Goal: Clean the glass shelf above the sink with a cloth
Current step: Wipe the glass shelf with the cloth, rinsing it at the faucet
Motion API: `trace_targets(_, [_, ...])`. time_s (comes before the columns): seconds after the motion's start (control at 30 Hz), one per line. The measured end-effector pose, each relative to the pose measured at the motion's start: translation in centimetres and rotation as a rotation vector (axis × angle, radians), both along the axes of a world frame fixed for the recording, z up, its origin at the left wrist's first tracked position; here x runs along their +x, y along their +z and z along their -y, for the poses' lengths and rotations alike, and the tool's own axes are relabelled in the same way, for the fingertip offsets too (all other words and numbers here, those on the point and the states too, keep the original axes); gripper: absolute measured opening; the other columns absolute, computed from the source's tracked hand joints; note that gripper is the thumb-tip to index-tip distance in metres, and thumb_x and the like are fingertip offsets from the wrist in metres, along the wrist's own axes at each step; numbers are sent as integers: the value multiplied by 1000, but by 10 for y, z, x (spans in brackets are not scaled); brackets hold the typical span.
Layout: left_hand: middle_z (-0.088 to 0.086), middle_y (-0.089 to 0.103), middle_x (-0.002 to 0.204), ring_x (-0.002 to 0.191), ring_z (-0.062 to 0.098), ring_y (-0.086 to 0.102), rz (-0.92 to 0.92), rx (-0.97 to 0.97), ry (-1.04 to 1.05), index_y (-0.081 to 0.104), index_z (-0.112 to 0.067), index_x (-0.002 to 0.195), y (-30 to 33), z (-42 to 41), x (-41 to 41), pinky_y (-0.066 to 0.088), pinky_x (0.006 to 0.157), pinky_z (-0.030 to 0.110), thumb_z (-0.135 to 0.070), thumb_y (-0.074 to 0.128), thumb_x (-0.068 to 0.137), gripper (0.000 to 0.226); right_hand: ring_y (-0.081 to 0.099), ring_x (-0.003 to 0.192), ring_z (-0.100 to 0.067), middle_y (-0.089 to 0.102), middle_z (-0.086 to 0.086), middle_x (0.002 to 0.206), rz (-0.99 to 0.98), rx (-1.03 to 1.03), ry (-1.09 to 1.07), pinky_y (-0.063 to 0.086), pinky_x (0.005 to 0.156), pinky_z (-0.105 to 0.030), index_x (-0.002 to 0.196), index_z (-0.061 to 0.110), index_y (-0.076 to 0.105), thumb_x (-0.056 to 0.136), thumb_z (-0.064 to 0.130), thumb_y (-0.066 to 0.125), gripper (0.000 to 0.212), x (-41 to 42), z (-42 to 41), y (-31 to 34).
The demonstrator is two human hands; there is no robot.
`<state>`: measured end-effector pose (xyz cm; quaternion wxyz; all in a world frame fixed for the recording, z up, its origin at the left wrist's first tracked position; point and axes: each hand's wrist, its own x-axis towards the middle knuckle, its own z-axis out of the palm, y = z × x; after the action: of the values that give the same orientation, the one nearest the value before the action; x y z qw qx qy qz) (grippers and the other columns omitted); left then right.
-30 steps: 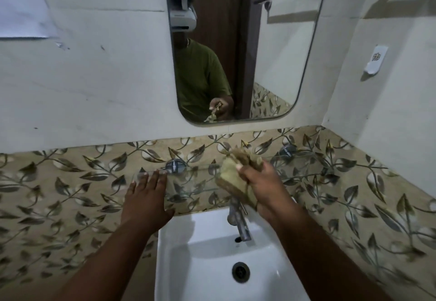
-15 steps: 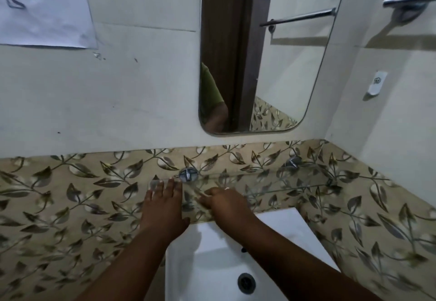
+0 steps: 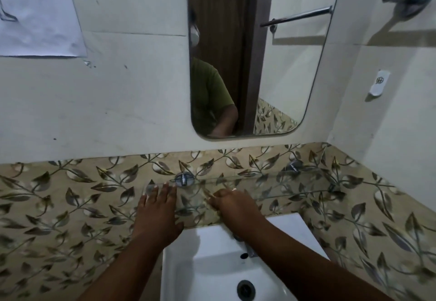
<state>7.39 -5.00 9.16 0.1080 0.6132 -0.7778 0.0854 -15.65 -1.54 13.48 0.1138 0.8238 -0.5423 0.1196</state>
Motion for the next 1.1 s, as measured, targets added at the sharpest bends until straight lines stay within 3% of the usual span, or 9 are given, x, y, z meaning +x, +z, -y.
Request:
trace_targets(0.17, [6, 10, 165, 151, 30, 6, -9, -5, 10, 7, -22, 156, -3, 1, -1, 11, 119, 50, -68, 56, 73, 107, 69, 85, -21, 73, 3, 103, 13, 29, 37, 57, 63, -31, 106, 26, 78, 80, 17, 74, 28, -60, -12, -7])
trace_targets(0.4, [7, 21, 162, 149, 32, 16, 7, -17, 24, 16, -21, 155, -6, 4, 1, 19, 117, 53, -68, 54, 69, 106, 66, 93, -20, 72, 2, 104, 86, 111, -272, 49, 74, -27, 103, 27, 77, 80, 10, 70, 29, -129, -5, 18])
trace_targets(0.6, [7, 24, 161, 148, 31, 19, 9, -24, 26, 18, -21, 154, -6, 5, 1, 22, 116, 53, -68, 58, 69, 105, 65, 82, -21, 65, 2, 82, 218, 173, -432, 45, 68, -27, 93, 27, 74, 87, 12, 64, 19, -90, 19, 26])
trace_targets(0.67, [8, 26, 161, 148, 32, 21, 7, -26, 26, 21, -20, 154, -5, 5, 2, 23, 116, 53, -67, 61, 67, 106, 64, 75, -19, 64, 3, 78, 288, 184, -412, 49, 68, -28, 91, 26, 74, 88, 13, 63, 17, -65, 24, 25])
trace_targets(0.8, [7, 23, 162, 148, 30, 19, 16, -25, 21, 18, -21, 155, -7, 5, 2, 21, 117, 52, -68, 60, 68, 107, 68, 87, -23, 72, -1, 95, 262, 216, -219, 57, 79, -33, 104, 23, 76, 88, 11, 66, 23, -15, 16, 18])
trace_targets(0.87, [6, 24, 161, 148, 29, 20, 17, -28, 21, 17, -22, 155, -7, 4, 3, 21, 117, 51, -68, 61, 68, 107, 68, 88, -27, 70, -6, 96, 177, 120, -110, 55, 73, -33, 105, 18, 76, 85, 6, 65, 26, -6, 3, 10])
trace_targets(1.0, [8, 31, 159, 146, 31, 27, 37, -30, 24, 24, -21, 153, -7, 5, 3, 25, 115, 53, -66, 63, 65, 106, 67, 72, -28, 67, -2, 82, 185, 57, -56, 53, 55, -31, 82, 18, 77, 68, 2, 72, 21, -24, -24, -4])
trace_targets(1.1, [9, 36, 156, 143, 32, 32, 45, -31, 28, 31, -19, 151, -7, 4, 2, 29, 112, 54, -65, 66, 64, 104, 65, 83, -19, 66, 8, 95, 239, 112, -114, 55, 62, -30, 90, 27, 75, 73, 15, 70, 22, -49, -42, -21])
